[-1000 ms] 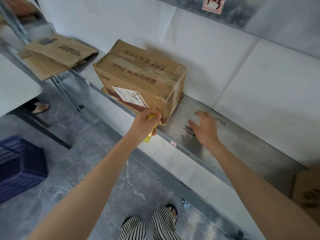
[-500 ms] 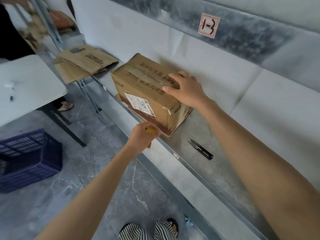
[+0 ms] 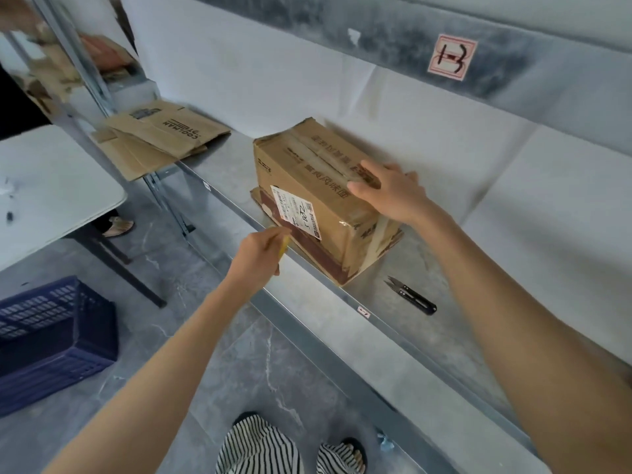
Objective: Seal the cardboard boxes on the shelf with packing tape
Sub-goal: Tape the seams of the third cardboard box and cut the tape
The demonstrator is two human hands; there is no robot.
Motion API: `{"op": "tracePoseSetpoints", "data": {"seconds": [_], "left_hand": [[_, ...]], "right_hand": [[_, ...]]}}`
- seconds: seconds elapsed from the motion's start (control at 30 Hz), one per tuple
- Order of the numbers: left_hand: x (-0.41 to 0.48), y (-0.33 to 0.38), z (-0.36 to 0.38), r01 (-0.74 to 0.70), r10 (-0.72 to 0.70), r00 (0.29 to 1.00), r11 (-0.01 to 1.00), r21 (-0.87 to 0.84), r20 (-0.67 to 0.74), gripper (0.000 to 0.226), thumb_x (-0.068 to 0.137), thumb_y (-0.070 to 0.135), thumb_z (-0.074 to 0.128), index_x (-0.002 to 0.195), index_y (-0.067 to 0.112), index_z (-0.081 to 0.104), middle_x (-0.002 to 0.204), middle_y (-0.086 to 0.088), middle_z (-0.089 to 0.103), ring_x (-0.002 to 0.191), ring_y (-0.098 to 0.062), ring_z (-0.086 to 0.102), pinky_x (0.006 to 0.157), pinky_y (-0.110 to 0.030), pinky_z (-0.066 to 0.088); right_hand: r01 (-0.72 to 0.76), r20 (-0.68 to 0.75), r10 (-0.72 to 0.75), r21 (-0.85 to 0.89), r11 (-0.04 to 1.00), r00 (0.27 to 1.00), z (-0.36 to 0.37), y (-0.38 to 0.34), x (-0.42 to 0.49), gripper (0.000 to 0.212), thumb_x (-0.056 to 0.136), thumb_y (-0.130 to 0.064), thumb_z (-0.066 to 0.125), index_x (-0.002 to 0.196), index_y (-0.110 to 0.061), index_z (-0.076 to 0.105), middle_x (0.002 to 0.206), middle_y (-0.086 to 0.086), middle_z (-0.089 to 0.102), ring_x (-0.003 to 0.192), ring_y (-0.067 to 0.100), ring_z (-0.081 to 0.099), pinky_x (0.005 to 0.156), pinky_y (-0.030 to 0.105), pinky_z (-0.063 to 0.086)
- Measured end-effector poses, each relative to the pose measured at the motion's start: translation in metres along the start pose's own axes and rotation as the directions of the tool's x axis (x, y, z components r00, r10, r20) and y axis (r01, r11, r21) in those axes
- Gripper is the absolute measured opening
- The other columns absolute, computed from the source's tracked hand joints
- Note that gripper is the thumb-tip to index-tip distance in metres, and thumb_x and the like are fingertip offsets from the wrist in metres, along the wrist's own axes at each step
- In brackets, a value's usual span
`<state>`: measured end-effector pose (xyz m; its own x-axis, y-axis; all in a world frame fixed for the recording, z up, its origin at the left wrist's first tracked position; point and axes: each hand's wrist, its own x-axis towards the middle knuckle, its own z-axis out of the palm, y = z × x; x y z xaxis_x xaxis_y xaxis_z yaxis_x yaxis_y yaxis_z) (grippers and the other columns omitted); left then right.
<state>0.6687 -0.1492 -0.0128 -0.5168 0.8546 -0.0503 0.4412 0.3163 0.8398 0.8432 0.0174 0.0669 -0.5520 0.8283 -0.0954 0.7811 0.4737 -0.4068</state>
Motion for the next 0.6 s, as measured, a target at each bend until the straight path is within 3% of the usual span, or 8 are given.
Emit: {"op": "tracePoseSetpoints", "data": {"seconds": [0.1, 0.23, 0.33, 0.47, 0.6], "left_hand": [[0.019, -0.009, -0.020, -0.009, 0.005, 0.998, 0.998, 0.062, 0.064, 0.041, 0.098, 0.021, 0.035, 0.136, 0.027, 0.049, 0.067, -0.004, 0.058, 0.054, -0.011, 0.054, 0.055, -0.025, 0.043], [0.051, -0.016, -0.041, -0.082, 0.059, 0.984, 0.988, 0.133, 0.170, 0.070, 0.089, 0.009, 0.041, 0.146, 0.040, 0.016, 0.082, 0.004, 0.055, 0.069, -0.016, 0.059, 0.057, -0.028, 0.049], [0.080, -0.025, -0.048, -0.218, 0.196, 0.969, 0.966, 0.139, 0.152, 0.059, 0.085, 0.005, 0.044, 0.135, 0.033, 0.031, 0.101, 0.000, 0.060, 0.081, -0.014, 0.060, 0.058, -0.016, 0.045], [0.124, -0.046, -0.060, -0.319, 0.312, 0.947, 0.898, 0.303, 0.072, 0.054, 0.086, 0.005, 0.051, 0.138, 0.013, 0.038, 0.132, -0.011, 0.051, 0.121, -0.031, 0.046, 0.097, -0.040, 0.040], [0.160, -0.065, -0.068, -0.338, 0.333, 0.939, 0.844, 0.415, 0.088, 0.055, 0.091, 0.007, 0.049, 0.143, 0.005, 0.034, 0.131, -0.018, 0.053, 0.119, -0.034, 0.048, 0.094, -0.039, 0.039]], "right_hand": [[-0.053, 0.015, 0.052, 0.064, 0.997, 0.999, 0.000, -0.006, -0.001, 0.065, 0.088, -0.065, 0.041, 0.146, -0.042, 0.023, 0.152, 0.002, 0.026, 0.136, 0.032, 0.019, 0.104, 0.056, 0.025], [-0.149, 0.028, 0.147, 0.142, 0.979, 0.989, 0.000, -0.015, -0.001, 0.064, 0.087, -0.061, 0.049, 0.145, -0.045, 0.026, 0.153, 0.001, 0.023, 0.140, 0.031, 0.014, 0.108, 0.060, 0.022], [-0.208, 0.016, 0.209, 0.161, 0.965, 0.978, 0.003, -0.021, 0.000, 0.065, 0.087, -0.062, 0.049, 0.145, -0.045, 0.025, 0.153, -0.001, 0.022, 0.140, 0.030, 0.012, 0.108, 0.061, 0.020], [-0.263, -0.023, 0.269, 0.137, 0.955, 0.963, 0.009, -0.029, -0.001, 0.068, 0.085, -0.066, 0.047, 0.145, -0.046, 0.023, 0.153, -0.002, 0.022, 0.141, 0.029, 0.011, 0.109, 0.060, 0.019], [-0.293, -0.043, 0.306, 0.189, 0.937, 0.951, 0.011, -0.035, -0.003, 0.066, 0.085, -0.063, 0.050, 0.144, -0.046, 0.026, 0.153, -0.005, 0.021, 0.142, 0.024, 0.008, 0.111, 0.058, 0.017]]}}
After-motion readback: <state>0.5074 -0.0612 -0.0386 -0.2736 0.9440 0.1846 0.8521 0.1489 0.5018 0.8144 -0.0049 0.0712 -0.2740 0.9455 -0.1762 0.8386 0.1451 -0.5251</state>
